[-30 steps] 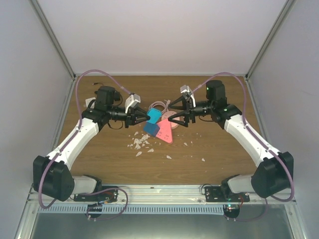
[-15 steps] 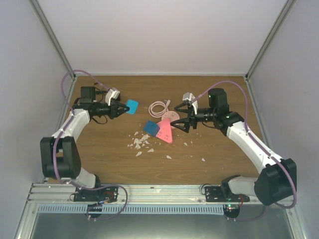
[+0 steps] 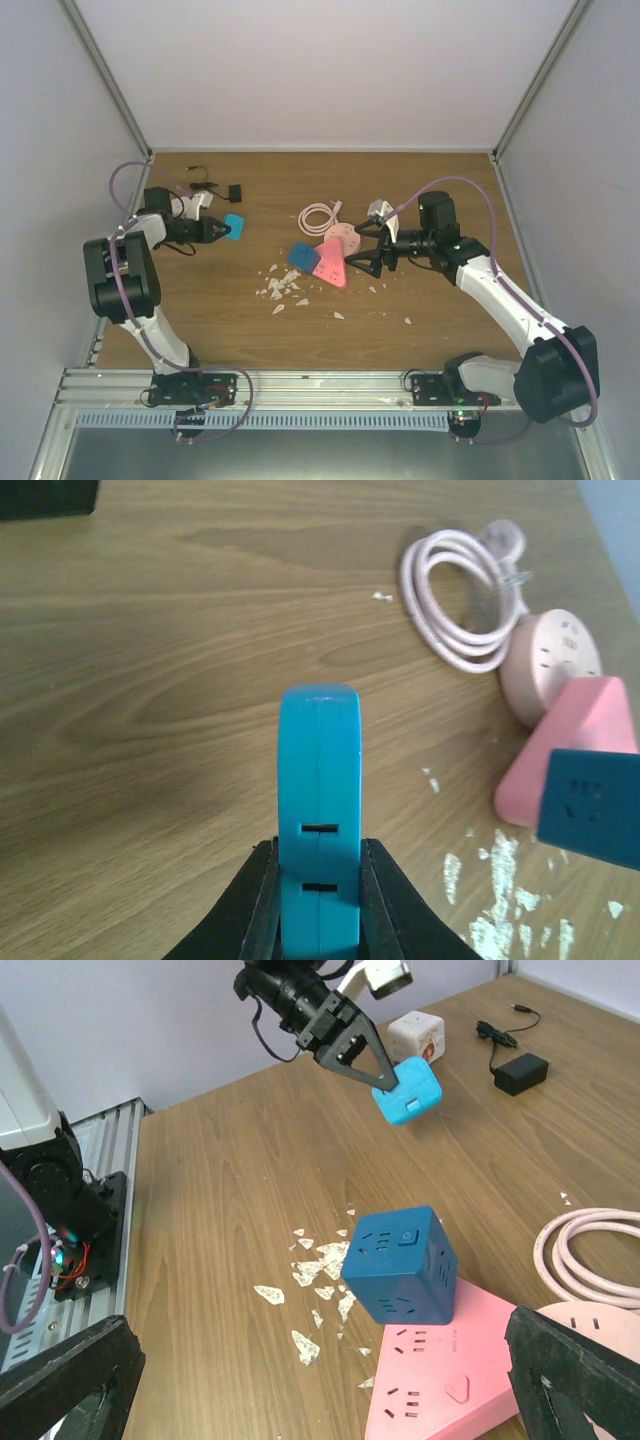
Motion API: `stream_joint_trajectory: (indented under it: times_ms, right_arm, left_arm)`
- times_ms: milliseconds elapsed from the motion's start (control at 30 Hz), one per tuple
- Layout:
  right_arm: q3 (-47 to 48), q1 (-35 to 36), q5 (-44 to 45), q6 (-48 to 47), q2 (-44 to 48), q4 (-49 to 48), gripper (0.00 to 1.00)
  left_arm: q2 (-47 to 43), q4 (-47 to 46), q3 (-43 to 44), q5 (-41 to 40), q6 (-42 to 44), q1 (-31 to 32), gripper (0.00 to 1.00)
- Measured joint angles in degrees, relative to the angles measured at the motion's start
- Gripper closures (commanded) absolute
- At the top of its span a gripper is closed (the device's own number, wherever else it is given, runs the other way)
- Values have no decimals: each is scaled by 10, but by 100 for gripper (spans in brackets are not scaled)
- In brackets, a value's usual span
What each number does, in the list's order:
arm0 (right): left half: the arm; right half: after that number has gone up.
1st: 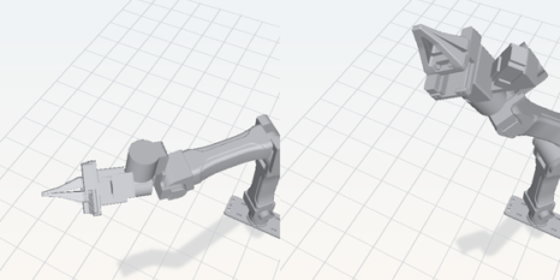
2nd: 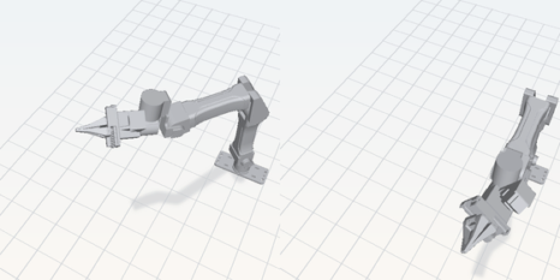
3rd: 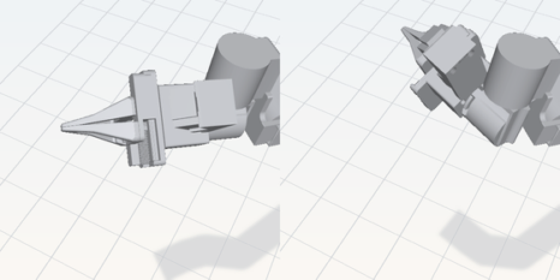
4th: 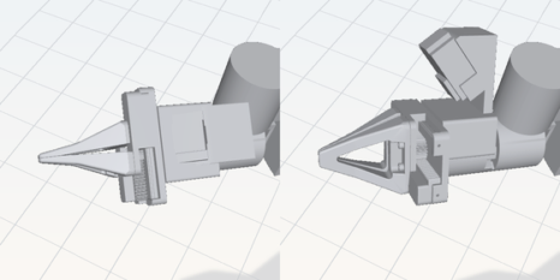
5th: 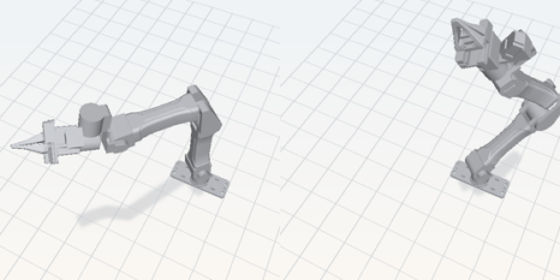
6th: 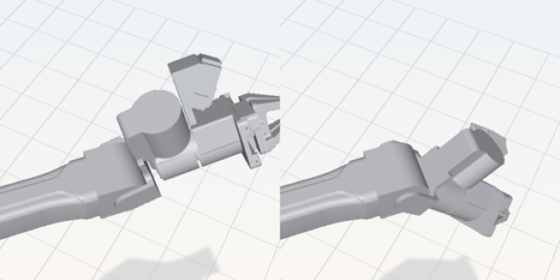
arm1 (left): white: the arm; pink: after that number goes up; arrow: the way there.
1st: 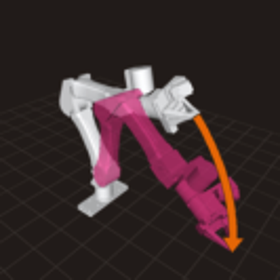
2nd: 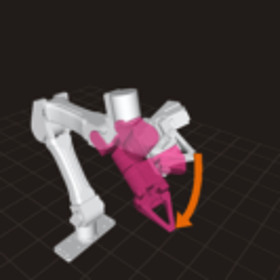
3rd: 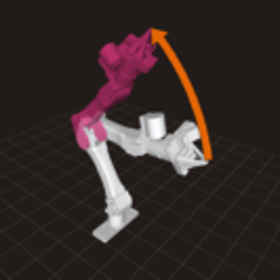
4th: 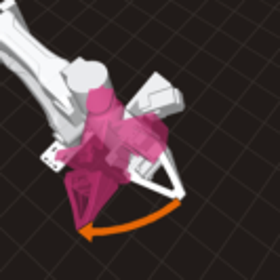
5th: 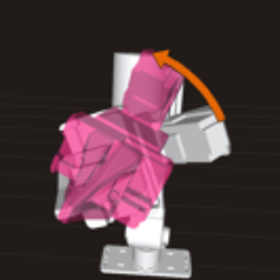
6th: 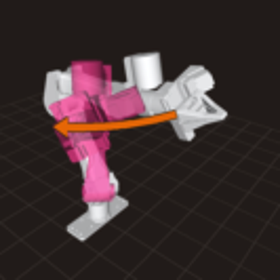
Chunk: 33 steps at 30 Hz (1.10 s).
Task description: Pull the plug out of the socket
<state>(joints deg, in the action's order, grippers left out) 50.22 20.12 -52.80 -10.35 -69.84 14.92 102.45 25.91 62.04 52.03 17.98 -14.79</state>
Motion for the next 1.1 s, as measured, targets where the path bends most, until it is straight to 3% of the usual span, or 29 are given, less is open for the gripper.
stream_joint_trajectory:
  times_ms: [433,700,1100]
  right_arm:
    - [-7,0,-1,-4,1,-17,0]
    - [-7,0,-10,-3,1,-21,0]
    - [-7,0,-15,-6,-4,-21,0]
  left_arm:
    - [77,-17,51,-58,-48,-1,85]
    - [99,-25,63,-59,-74,-3,56]
    - [94,-30,63,-76,-81,-4,37]
